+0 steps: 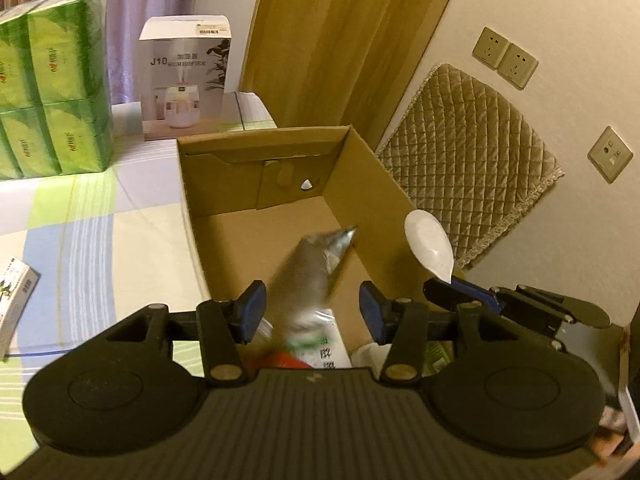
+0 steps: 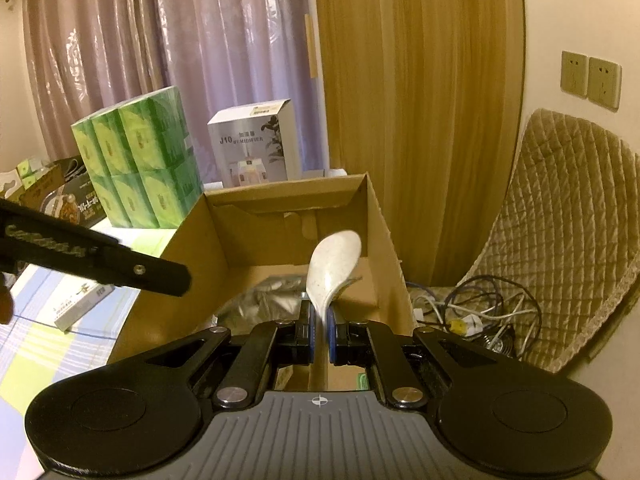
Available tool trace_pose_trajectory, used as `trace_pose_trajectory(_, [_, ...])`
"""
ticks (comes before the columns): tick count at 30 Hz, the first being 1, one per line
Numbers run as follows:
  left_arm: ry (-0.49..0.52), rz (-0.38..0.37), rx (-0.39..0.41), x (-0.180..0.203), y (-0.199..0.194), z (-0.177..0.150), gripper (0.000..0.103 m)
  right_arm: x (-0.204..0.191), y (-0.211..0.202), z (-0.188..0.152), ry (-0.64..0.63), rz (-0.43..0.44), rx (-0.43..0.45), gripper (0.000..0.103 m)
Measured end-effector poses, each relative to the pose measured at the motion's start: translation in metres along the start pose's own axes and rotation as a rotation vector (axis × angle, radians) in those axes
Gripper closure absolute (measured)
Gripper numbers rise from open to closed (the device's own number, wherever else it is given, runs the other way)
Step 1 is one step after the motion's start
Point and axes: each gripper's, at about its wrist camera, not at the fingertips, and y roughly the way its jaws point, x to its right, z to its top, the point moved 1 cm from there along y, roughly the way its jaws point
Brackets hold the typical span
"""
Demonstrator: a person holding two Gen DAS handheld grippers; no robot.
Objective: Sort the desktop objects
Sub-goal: 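Open both tools to drop the foil bag and spoon into the box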
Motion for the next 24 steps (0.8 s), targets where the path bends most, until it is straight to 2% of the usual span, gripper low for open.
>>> trace_pose_trajectory(8, [0.008,0.013,0.019,-0.006,-0.012,-0.007,0.055,-0.004,0.007,0.005,-0.006,0.007,-0.007,0.100])
trace_pose_trajectory(12, [0.007,0.015,0.024,-0.008,-0.015,-0.008,0.054,-0.006,0.010,0.012,-0.021,0.008,0.018,0.097])
trace_pose_trajectory(13, [0.005,0.014,0.024,-0.009,-0.016,-0.008,0.054,-0.005,0.010,0.014,-0.020,0.003,0.021,0.094])
trace_pose_trajectory(15, [0.001,0.017,0.026,-0.012,-0.019,-0.010,0.054,-0.002,0.008,0.016,-0.006,0.004,0.029,0.057])
trace_pose_trajectory(16, [-0.002,0.019,0.027,-0.014,-0.020,-0.011,0.054,-0.001,0.006,0.016,-0.003,0.002,0.037,0.051])
trace_pose_trajectory(24, [-0.029,0.026,0.019,-0.031,-0.030,-0.025,0.051,0.002,-0.009,0.001,0.019,-0.003,0.025,0.049])
